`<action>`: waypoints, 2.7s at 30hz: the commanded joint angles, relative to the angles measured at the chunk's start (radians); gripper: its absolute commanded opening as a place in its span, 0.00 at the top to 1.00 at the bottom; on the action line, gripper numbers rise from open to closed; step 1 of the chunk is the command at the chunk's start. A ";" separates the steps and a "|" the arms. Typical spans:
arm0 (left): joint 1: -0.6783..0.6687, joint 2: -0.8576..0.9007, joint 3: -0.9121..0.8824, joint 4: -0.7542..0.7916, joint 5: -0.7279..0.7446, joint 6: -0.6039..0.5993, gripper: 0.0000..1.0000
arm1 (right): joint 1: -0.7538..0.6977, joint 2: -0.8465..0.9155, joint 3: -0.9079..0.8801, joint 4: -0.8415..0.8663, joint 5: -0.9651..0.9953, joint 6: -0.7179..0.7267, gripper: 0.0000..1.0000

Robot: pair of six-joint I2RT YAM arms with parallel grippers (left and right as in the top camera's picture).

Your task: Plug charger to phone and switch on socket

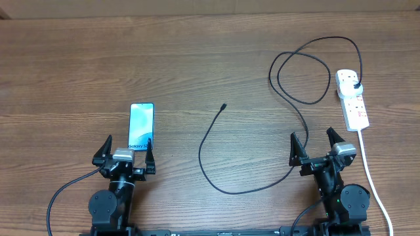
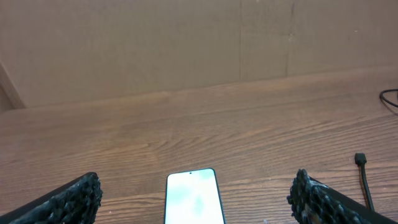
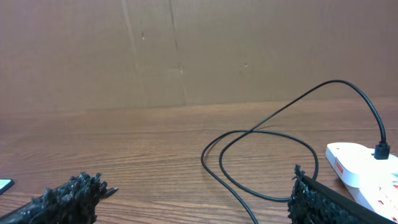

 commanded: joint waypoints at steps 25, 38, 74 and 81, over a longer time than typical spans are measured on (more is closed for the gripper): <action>-0.006 -0.010 -0.006 -0.001 -0.010 0.023 0.00 | 0.004 -0.012 -0.011 0.004 0.002 -0.001 0.00; -0.006 -0.010 -0.006 -0.003 -0.044 0.024 0.01 | 0.004 -0.012 -0.011 0.004 0.002 -0.001 0.00; -0.006 -0.010 0.035 0.028 0.001 -0.008 0.00 | 0.004 -0.012 -0.011 0.004 0.002 -0.001 0.00; -0.006 0.043 0.100 0.016 0.002 -0.018 0.00 | 0.004 -0.012 -0.011 0.004 0.002 -0.001 0.00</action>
